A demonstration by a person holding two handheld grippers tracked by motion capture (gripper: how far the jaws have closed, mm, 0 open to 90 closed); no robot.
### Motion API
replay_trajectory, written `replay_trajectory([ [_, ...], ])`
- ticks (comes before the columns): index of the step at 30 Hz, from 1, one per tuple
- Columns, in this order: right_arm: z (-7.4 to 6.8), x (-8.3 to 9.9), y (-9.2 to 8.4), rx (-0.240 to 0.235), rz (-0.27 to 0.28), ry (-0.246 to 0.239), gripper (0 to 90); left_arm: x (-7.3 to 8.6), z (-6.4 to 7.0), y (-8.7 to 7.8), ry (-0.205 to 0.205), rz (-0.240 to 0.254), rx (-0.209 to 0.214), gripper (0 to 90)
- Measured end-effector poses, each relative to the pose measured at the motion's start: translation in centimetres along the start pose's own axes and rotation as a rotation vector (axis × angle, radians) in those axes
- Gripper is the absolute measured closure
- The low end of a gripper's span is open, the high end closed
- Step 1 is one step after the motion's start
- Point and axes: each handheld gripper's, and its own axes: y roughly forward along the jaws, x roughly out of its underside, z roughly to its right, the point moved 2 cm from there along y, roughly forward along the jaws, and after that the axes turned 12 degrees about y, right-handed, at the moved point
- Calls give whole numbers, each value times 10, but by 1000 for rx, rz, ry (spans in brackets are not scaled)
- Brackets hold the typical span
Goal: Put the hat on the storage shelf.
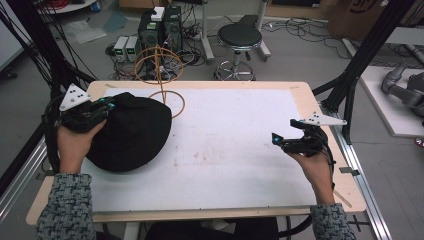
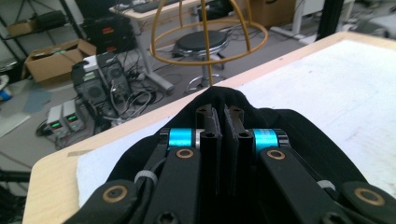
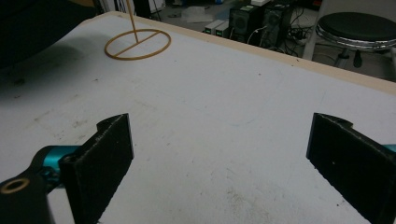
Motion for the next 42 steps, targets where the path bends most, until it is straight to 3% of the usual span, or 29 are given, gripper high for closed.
replay_trajectory([
  [2, 0, 0, 0, -1, 3, 0, 70, -1, -4, -6, -22, 35, 19, 855],
  [9, 1, -1, -2, -1, 10, 7, 69, -4, -16, -24, -67, 83, 61, 855],
  [20, 2, -2, -3, -11, 18, 14, 70, -14, -32, -49, -103, 168, 72, 854],
  [30, 2, -2, -4, -15, 17, 19, 70, -27, -50, -67, -137, 232, 69, 854],
  [37, 2, -2, -4, -17, 15, 18, 70, -40, -62, -72, -156, 264, 16, 854],
  [42, 2, -2, -4, -17, 20, 20, 70, -45, -69, -70, -170, 291, 5, 854],
])
